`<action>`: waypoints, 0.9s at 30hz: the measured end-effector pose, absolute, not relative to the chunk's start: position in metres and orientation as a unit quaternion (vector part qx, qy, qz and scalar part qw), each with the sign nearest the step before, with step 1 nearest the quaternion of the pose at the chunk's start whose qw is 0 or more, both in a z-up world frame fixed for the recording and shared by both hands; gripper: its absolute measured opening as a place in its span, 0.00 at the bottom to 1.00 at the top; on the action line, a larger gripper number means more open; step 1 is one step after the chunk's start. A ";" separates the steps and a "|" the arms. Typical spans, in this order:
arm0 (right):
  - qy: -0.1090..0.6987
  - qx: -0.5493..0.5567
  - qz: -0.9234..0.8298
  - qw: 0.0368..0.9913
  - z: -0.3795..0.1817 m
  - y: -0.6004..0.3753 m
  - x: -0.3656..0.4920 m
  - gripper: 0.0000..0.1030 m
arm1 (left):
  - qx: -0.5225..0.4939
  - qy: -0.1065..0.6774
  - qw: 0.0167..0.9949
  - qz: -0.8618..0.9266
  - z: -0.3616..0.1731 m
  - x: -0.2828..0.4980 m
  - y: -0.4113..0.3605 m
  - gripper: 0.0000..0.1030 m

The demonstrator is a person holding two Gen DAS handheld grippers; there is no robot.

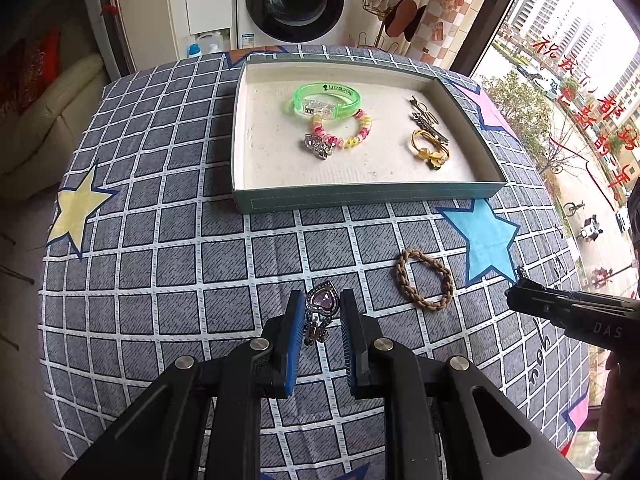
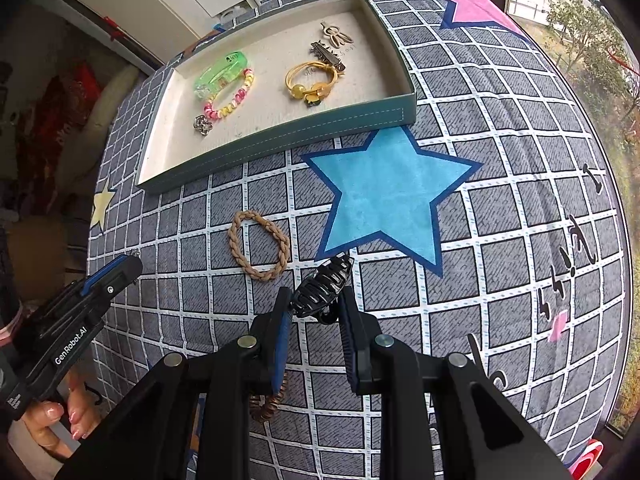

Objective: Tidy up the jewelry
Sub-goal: 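Grasp the heart pendant with the left tool while the right tool grasps the black claw clip, then carry the pendant and black claw clip over the tray with both tools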

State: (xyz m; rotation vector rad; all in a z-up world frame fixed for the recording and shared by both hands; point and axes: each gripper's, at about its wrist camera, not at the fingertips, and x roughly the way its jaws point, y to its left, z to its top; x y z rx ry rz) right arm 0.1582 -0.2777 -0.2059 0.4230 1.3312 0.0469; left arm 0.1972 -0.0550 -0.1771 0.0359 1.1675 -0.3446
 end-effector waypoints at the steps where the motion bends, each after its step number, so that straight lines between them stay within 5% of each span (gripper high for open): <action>1: 0.611 0.194 0.022 0.767 -0.203 -0.280 0.159 0.24 | 0.017 0.546 0.822 -0.163 -0.174 0.198 -0.057 0.29; 27: 0.571 0.167 0.062 0.801 -0.159 -0.311 0.251 0.24 | 0.003 0.503 0.854 -0.131 -0.141 0.270 -0.085 0.29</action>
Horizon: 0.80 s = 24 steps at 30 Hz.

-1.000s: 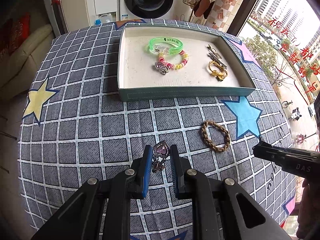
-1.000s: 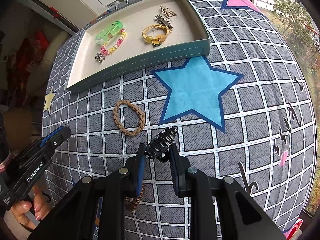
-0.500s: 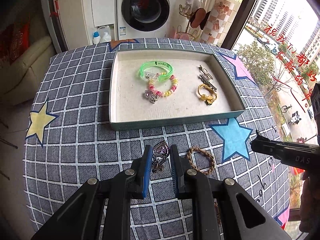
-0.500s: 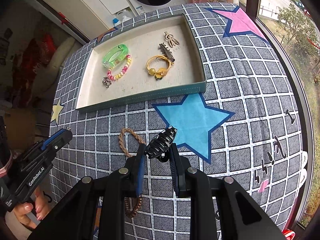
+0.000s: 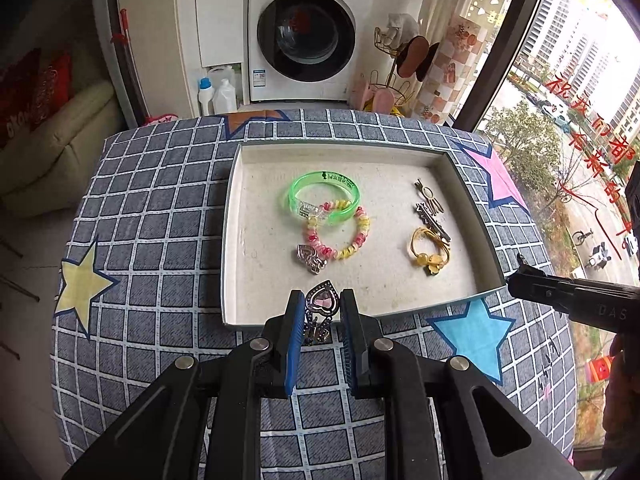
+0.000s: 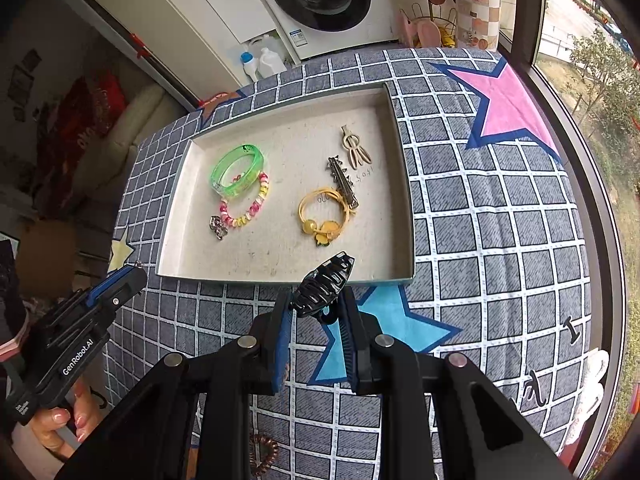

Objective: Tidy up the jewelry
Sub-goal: 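Carry the pendant and black claw clip over the tray with both tools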

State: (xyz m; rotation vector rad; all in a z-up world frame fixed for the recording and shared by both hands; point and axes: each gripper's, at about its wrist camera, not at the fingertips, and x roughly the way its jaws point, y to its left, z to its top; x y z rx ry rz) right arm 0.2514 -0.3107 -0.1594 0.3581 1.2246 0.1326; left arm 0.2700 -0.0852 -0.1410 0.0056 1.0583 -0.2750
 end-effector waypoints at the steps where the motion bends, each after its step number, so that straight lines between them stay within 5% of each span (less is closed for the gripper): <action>1: 0.570 0.164 0.064 0.802 -0.159 -0.310 0.256 0.24 | 0.002 0.505 0.854 -0.127 -0.143 0.274 -0.086 0.29; 24: 0.593 0.155 0.088 0.785 -0.209 -0.306 0.348 0.24 | 0.028 0.538 0.841 -0.060 -0.203 0.339 -0.105 0.30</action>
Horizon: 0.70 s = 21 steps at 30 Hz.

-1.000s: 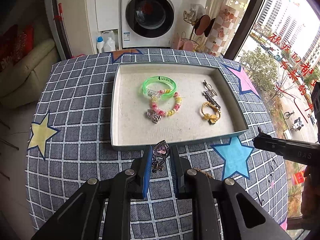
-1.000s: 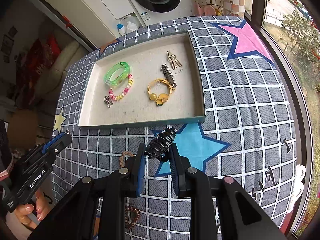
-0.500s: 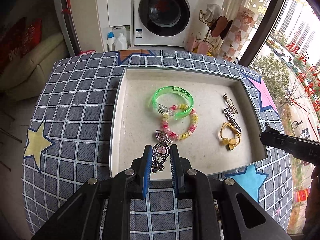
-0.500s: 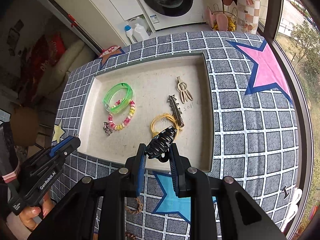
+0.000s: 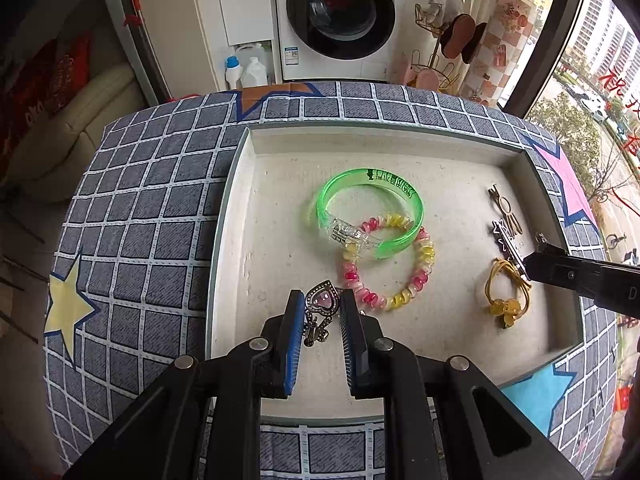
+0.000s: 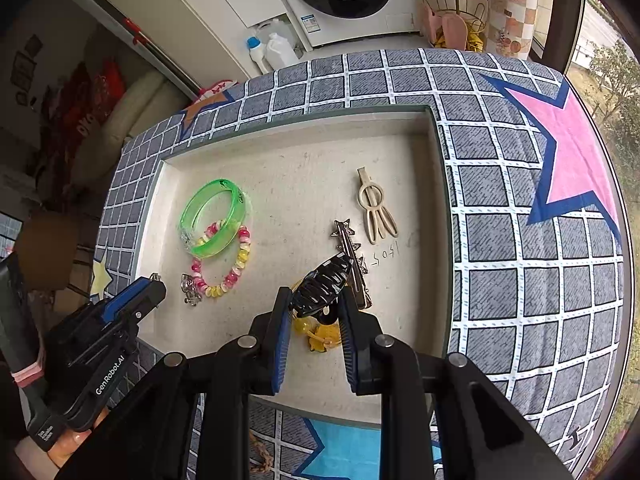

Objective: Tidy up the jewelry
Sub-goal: 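Carry the pendant and black claw clip over the tray with both tools, then open both tools to release the pendant and black claw clip in the tray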

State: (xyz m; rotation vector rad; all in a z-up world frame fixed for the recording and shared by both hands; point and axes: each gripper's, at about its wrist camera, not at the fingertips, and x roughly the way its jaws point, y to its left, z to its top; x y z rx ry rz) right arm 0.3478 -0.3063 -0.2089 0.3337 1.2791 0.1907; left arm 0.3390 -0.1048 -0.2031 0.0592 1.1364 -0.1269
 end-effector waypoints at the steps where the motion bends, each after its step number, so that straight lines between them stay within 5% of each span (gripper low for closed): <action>1: 0.594 0.154 0.089 0.784 -0.211 -0.306 0.350 0.24 | 0.030 0.539 0.840 -0.060 -0.206 0.340 -0.106 0.30; 21: 0.604 0.102 0.089 0.786 -0.234 -0.287 0.361 0.27 | 0.087 0.544 0.833 -0.044 -0.223 0.347 -0.118 0.30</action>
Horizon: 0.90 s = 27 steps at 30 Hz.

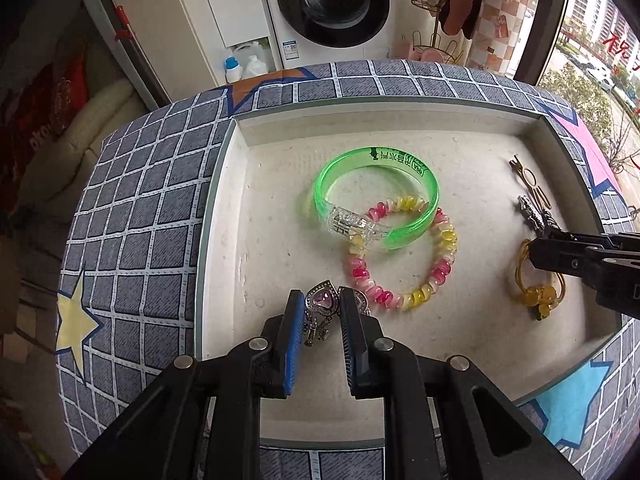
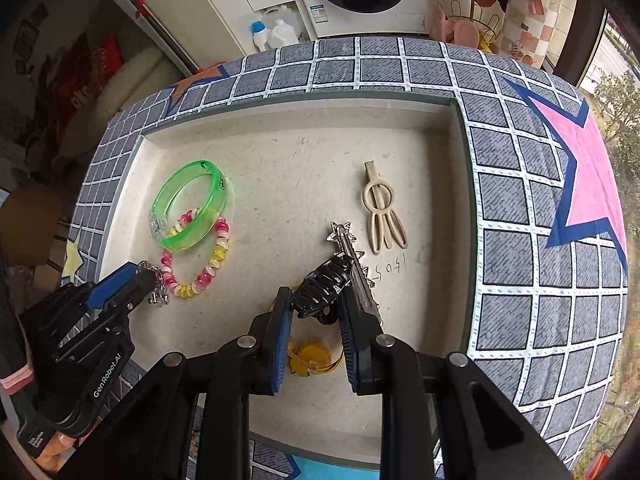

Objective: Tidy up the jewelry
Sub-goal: 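Open both tools to release the pendant and black claw clip in the tray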

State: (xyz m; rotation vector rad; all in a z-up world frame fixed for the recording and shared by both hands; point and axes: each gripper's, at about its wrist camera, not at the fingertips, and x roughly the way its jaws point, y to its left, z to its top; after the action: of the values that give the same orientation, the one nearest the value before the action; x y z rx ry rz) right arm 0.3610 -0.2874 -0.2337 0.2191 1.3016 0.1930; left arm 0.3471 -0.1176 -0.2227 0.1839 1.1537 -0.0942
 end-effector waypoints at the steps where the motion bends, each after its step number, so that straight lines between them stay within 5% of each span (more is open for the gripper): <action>1: 0.604 0.104 0.090 0.785 -0.234 -0.288 0.361 0.33 | 0.087 0.545 0.833 -0.042 -0.222 0.347 -0.117 0.30; 4: 0.603 0.108 0.089 0.786 -0.232 -0.288 0.360 0.44 | 0.082 0.544 0.834 -0.039 -0.220 0.346 -0.115 0.30; 20: 0.577 0.162 0.090 0.796 -0.204 -0.301 0.346 0.53 | 0.080 0.525 0.846 -0.050 -0.199 0.338 -0.111 0.30; 21: 0.576 0.162 0.089 0.796 -0.203 -0.302 0.345 0.53 | 0.080 0.525 0.846 -0.050 -0.198 0.337 -0.111 0.51; 22: 0.575 0.163 0.088 0.797 -0.202 -0.302 0.344 0.53 | 0.080 0.523 0.847 -0.048 -0.197 0.336 -0.110 0.94; 27: 0.575 0.170 0.085 0.796 -0.200 -0.305 0.337 0.53 | 0.077 0.496 0.863 -0.050 -0.182 0.328 -0.110 1.00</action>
State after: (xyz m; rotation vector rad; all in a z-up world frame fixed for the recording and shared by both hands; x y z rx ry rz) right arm 0.3371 -0.3048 -0.2001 0.3646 1.2345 0.1822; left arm 0.3278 -0.1103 -0.1820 0.1618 1.0405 -0.1052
